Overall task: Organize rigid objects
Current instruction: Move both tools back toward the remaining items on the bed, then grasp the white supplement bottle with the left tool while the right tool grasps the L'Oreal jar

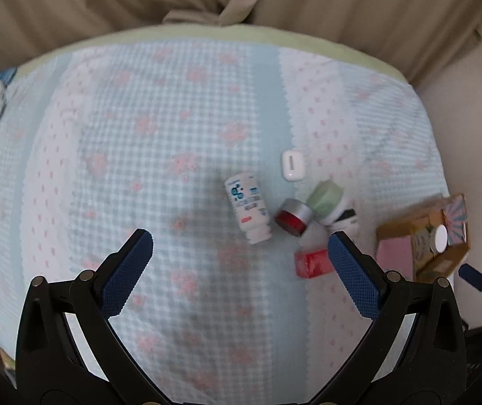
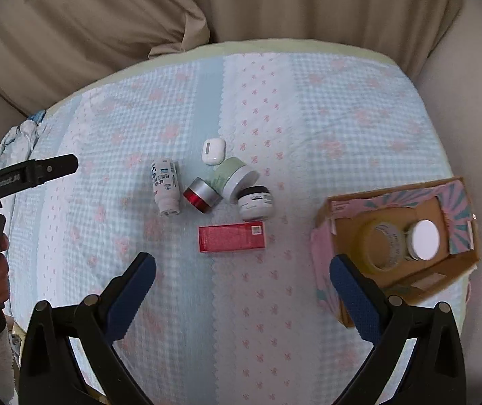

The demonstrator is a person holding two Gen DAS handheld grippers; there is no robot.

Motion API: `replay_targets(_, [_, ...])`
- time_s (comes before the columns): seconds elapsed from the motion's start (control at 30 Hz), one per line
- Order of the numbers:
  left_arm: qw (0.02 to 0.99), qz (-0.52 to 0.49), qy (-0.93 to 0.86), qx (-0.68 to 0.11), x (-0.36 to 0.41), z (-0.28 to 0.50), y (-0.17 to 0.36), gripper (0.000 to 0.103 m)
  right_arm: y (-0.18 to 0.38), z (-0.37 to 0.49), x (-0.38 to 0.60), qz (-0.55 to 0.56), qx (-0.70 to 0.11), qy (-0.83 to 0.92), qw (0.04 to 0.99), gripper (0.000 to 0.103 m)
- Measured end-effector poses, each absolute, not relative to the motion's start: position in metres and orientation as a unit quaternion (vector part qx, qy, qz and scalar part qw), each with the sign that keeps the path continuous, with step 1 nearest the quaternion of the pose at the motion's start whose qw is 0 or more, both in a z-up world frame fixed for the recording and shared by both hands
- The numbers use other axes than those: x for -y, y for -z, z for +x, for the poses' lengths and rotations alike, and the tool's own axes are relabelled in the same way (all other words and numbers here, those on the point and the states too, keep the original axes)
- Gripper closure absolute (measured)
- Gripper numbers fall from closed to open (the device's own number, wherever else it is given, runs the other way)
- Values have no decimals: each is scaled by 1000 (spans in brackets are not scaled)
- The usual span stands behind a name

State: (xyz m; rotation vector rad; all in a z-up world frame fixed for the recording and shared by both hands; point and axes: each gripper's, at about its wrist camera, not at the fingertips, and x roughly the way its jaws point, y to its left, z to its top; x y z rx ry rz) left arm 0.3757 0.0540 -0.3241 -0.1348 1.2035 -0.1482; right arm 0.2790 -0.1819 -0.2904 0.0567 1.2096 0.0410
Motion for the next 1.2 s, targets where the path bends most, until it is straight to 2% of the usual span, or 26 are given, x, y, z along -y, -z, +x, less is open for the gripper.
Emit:
replay_targets(0.6, [750, -98, 28, -653, -17, 461, 474, 6, 437, 401, 171, -20, -674, -46, 737, 0])
replay_targets(0.93, [726, -118, 6, -678, -6, 471, 524, 13, 492, 420, 184, -7, -712, -35, 701, 3])
replay_targets(1.0, [721, -119, 6, -683, -3, 471, 531, 25, 499, 420, 185, -8, -721, -35, 692, 13])
replay_targets(1.07, [717, -119, 9, -687, 0, 471, 536, 43, 505, 420, 185, -4, -728, -38, 685, 23])
replay_targets(1.1, [716, -116, 11, -689, 2, 470, 538, 45, 507, 420, 186, 1, -729, -38, 684, 33])
replay_targets(1.17, [719, -114, 20, -685, 7, 469, 539, 53, 509, 419, 188, 4, -731, -35, 681, 45])
replay_targets(1.2, [720, -111, 21, -685, 10, 469, 539, 53, 511, 419, 190, 1, -732, -27, 681, 49])
